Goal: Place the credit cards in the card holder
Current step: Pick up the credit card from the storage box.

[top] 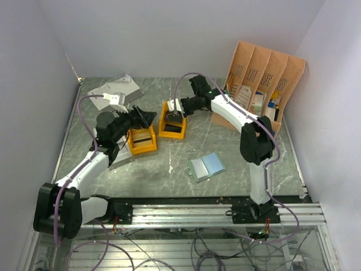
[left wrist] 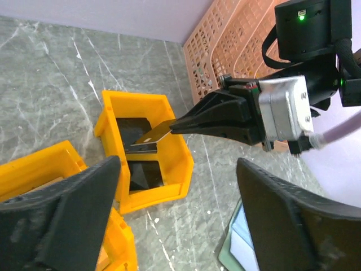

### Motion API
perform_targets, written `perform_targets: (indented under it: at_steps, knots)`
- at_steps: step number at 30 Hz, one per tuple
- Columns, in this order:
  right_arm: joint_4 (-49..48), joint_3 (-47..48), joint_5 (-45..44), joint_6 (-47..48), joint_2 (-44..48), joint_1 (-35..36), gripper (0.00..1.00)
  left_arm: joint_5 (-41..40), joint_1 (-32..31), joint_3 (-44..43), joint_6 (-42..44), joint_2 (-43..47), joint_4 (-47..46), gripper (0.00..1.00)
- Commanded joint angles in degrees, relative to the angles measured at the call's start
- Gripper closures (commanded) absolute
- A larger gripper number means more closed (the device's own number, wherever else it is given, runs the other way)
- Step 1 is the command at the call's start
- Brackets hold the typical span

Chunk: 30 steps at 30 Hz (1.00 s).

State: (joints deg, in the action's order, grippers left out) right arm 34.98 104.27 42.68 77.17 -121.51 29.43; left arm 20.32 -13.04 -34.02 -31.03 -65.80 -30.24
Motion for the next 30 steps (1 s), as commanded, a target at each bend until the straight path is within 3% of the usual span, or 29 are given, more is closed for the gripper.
perform_targets:
  at_steps: [1, 5, 9, 12, 14, 19, 30]
  knots:
    - [4.1, 0.67, -0.62, 11.11, 1.96, 1.07, 1.0, -3.24, -4.03, 0.34, 5.68, -1.63, -6.17, 0.0]
    - [6.49, 1.69, -0.91, 14.34, 2.41, 1.67, 1.0, -15.7, -16.05, 0.32, 24.07, 0.16, -2.86, 0.0]
    - [8.49, 3.22, -0.91, 15.2, 3.2, 1.73, 1.0, -16.26, -17.35, 7.8, 33.13, 4.45, -8.53, 0.02]
    - [9.49, 3.08, 0.58, 15.42, 4.61, 1.72, 1.0, -14.92, -17.37, 17.9, 35.24, 8.58, -25.89, 0.04]
    - [10.09, 3.11, 1.88, 15.63, 5.0, 1.74, 1.0, -13.67, -17.33, 21.7, 35.47, 8.75, -32.03, 0.05]
    - [10.96, 4.04, 3.64, 15.35, 5.49, 1.79, 1.0, -5.95, -17.29, 19.06, 37.47, 3.58, -30.97, 0.11]
    - [13.55, 3.74, 4.74, 15.92, 8.42, 2.16, 1.0, -7.04, -17.28, 11.36, 45.24, -11.58, -36.44, 0.23]
